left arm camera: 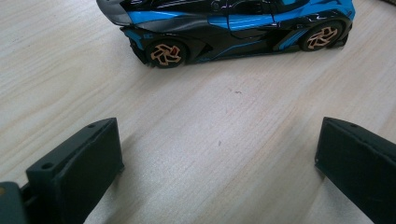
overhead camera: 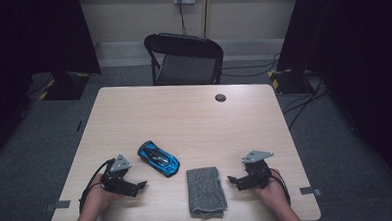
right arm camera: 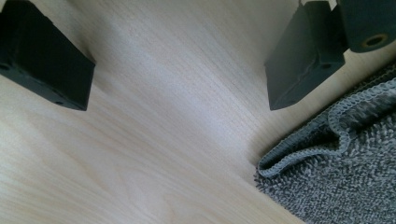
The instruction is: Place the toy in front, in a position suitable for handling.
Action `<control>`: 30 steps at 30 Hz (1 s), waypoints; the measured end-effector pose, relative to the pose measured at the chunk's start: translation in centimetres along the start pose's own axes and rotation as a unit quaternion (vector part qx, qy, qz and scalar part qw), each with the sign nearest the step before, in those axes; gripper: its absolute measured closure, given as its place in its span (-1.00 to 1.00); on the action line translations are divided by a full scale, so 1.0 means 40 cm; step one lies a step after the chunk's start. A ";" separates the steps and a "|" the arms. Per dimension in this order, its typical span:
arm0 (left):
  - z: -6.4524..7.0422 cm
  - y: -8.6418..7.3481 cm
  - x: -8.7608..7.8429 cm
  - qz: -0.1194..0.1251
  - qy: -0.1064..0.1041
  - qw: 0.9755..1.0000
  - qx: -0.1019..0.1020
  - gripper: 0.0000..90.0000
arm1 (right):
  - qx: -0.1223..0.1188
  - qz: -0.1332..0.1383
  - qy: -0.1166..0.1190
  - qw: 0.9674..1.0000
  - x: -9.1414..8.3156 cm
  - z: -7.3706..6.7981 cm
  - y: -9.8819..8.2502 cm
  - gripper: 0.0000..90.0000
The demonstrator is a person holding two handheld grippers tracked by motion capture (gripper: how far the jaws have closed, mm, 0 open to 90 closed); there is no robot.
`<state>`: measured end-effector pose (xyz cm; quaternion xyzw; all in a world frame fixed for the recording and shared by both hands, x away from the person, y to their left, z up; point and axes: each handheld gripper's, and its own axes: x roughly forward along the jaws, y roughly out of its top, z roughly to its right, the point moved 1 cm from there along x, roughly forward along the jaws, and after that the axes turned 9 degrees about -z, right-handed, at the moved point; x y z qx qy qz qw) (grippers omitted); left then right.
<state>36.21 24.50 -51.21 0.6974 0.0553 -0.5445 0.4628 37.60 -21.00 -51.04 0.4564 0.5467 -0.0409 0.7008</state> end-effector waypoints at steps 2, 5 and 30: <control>0.000 0.000 0.000 0.000 0.000 1.000 -0.001 -1.00 | 0.000 0.000 0.000 1.000 0.000 0.000 0.000 -0.84; 0.000 0.000 0.000 0.000 0.001 1.000 -0.001 -1.00 | 0.000 0.000 0.000 1.000 0.000 0.000 0.000 -0.84; 0.000 0.001 0.000 -0.001 0.004 1.000 -0.005 -1.00 | -0.001 -0.017 0.037 0.999 -0.011 0.005 0.075 -0.69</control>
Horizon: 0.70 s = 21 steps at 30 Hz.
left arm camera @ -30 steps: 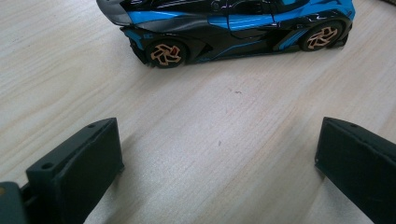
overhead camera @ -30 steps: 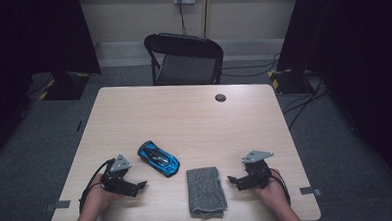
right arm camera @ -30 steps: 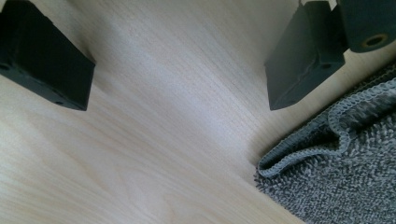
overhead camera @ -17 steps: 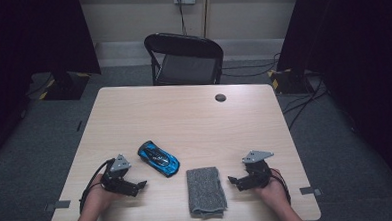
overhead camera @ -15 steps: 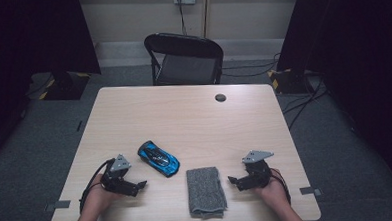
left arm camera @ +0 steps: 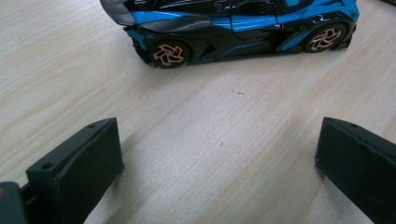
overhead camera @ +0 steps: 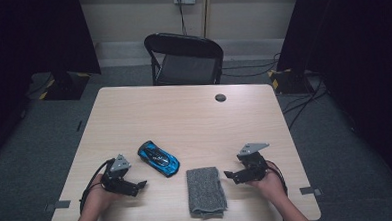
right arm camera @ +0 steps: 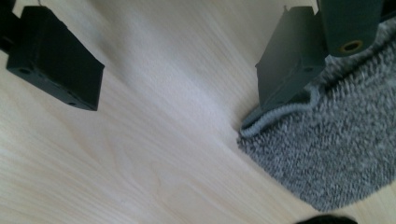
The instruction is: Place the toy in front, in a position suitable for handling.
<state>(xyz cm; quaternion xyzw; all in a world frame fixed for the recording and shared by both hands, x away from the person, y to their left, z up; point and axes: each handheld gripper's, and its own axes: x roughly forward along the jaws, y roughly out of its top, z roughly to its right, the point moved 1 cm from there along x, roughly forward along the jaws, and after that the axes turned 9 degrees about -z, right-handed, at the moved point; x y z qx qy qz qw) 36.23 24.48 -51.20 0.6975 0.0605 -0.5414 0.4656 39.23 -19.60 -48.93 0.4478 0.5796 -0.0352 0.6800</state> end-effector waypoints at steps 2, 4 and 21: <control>0.000 0.000 0.000 0.000 0.000 1.000 -0.001 -1.00 | -0.001 0.000 0.001 1.000 -0.001 -0.002 0.014 -0.69; 0.001 0.000 0.000 0.001 0.001 1.000 -0.001 -1.00 | -0.005 0.000 0.002 1.000 -0.002 -0.004 0.022 -0.67; 0.001 -0.001 -0.001 0.000 0.002 1.000 -0.002 -1.00 | -0.024 -0.010 0.018 1.000 0.029 -0.054 0.139 -0.67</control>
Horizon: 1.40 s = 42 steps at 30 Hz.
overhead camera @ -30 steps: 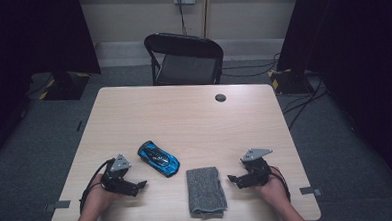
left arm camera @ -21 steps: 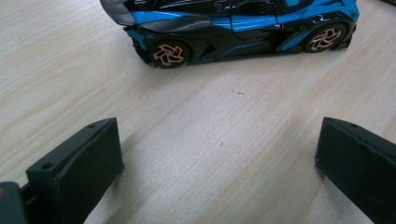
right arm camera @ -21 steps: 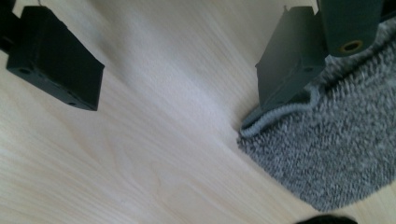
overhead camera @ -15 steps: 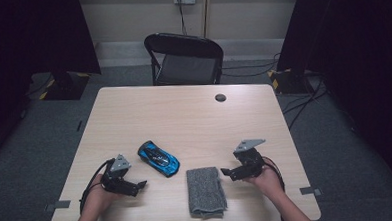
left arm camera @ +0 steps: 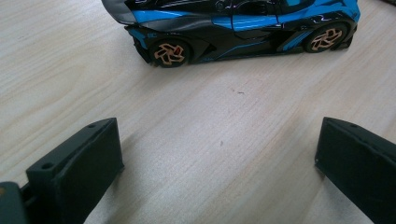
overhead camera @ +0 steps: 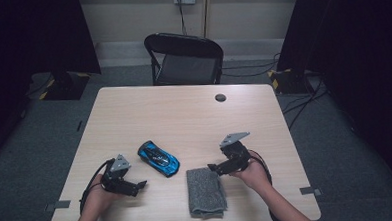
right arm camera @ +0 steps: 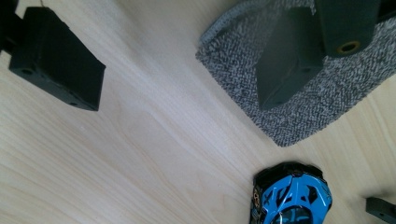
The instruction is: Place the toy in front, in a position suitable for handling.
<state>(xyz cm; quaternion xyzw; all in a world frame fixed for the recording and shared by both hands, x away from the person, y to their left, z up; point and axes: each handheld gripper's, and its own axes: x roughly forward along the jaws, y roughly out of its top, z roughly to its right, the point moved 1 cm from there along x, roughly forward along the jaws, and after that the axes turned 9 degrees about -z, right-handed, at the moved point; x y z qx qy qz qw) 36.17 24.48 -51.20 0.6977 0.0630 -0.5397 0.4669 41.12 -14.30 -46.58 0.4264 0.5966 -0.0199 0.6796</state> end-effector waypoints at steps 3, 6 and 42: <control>0.000 0.000 0.000 0.000 0.000 1.000 0.000 -1.00 | 0.003 0.001 0.007 1.000 0.007 -0.003 0.014 -0.67; 0.000 0.000 0.000 0.000 0.000 1.000 0.000 -1.00 | -0.001 0.002 0.007 1.000 0.012 -0.007 0.025 -0.67; 0.000 0.000 0.000 0.000 0.000 1.000 0.000 -1.00 | -0.053 0.001 0.035 0.998 0.125 -0.146 0.195 -0.67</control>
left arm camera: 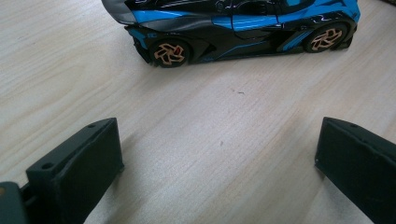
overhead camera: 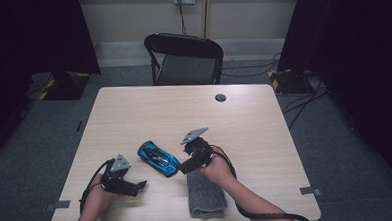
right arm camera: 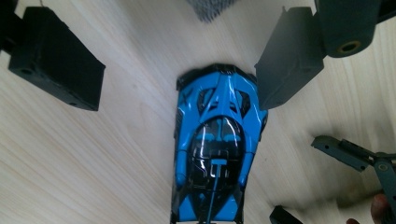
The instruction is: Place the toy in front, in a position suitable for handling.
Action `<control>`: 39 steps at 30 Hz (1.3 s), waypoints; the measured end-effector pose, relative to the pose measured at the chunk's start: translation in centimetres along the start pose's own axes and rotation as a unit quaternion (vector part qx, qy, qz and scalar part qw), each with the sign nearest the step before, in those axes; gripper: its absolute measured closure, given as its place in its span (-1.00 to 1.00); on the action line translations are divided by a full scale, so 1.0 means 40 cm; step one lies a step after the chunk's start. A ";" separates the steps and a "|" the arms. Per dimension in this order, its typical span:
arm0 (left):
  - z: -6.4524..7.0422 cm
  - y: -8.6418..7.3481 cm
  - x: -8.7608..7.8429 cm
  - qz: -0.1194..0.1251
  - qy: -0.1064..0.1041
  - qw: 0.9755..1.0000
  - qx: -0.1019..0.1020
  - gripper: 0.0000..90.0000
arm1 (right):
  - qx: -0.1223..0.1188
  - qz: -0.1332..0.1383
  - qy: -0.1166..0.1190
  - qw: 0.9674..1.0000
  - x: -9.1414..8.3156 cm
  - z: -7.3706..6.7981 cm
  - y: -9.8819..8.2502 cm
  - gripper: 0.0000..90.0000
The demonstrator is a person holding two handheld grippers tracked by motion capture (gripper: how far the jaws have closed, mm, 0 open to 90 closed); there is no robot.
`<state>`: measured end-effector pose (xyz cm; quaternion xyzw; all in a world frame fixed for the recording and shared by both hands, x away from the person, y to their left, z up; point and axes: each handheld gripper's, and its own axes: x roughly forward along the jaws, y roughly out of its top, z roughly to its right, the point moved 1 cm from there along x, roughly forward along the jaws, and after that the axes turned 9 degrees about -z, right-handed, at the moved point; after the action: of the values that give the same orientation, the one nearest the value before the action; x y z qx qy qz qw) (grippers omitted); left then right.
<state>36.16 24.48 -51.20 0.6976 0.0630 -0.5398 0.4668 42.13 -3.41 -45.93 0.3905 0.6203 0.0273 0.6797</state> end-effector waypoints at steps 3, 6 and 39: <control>0.000 0.000 0.000 0.000 0.000 1.000 0.000 -1.00 | -0.007 -0.003 0.000 1.000 0.016 -0.012 0.013 -0.68; 0.000 0.000 0.000 0.000 0.000 1.000 0.000 -1.00 | -0.007 -0.004 0.000 1.000 0.033 -0.020 0.024 -0.68; 0.000 0.000 0.000 0.000 0.000 1.000 0.000 -1.00 | 0.003 -0.023 -0.003 1.000 0.185 -0.046 0.097 -0.70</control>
<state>36.17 24.47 -51.20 0.6976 0.0629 -0.5396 0.4671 43.96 4.04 -49.71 0.3782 0.6270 0.0088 0.6810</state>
